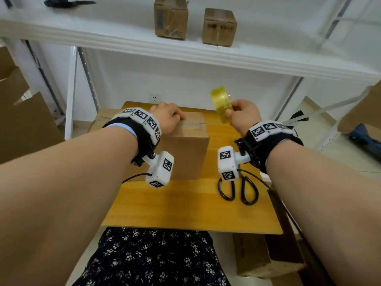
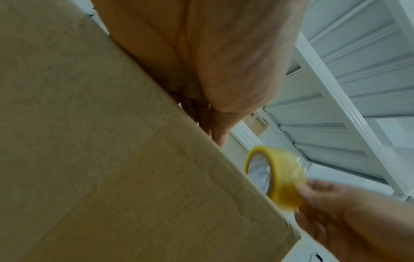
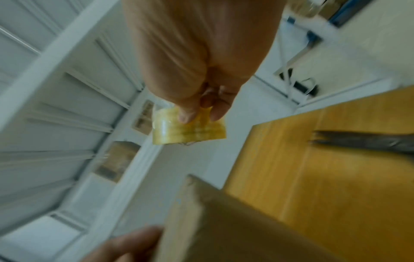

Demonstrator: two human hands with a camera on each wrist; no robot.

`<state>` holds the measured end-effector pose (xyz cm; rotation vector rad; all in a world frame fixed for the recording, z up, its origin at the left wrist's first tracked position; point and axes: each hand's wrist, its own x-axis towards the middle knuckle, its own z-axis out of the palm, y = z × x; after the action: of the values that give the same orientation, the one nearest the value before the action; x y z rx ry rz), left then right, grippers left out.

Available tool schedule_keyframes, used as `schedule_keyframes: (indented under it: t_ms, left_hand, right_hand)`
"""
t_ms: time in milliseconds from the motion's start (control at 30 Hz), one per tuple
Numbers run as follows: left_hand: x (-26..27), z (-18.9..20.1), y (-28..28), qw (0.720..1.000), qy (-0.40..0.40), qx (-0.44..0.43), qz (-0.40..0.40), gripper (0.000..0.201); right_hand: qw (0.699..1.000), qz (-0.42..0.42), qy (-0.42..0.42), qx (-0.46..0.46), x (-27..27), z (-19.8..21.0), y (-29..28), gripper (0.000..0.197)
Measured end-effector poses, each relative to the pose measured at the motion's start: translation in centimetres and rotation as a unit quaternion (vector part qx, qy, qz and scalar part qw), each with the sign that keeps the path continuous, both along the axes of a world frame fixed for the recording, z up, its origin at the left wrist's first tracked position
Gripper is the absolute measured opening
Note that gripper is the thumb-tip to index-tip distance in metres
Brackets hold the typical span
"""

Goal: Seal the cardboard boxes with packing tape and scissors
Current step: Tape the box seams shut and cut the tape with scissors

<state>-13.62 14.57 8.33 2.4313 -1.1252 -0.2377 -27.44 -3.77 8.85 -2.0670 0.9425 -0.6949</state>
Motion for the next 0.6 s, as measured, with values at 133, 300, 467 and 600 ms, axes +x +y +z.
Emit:
schedule_keyframes:
  t_ms: [133,300,467,600]
  left_hand:
    - [0.4,0.3,0.3,0.991,0.107,-0.081,0.012,0.047]
    - [1.1,0.0,0.8,0.941,0.252,-0.225,0.022,0.084]
    - [2.1,-0.3,1.2,0.950,0.232,-0.209,0.016,0.056]
    - [2.5,-0.8,1.2,0.929,0.273,-0.242,0.059,0.022]
  right_hand:
    - [0.969,0.089,-0.184,0.136,3.9,2.2,3.4,0.018]
    - [0.911,0.165,-0.238,0.294,6.6,0.7,7.6,0.017]
    - [0.891,0.192,-0.237,0.337,6.8,-1.0,8.1,0.021]
    - [0.890,0.201,-0.230,0.338,6.3,-0.9,8.0,0.024]
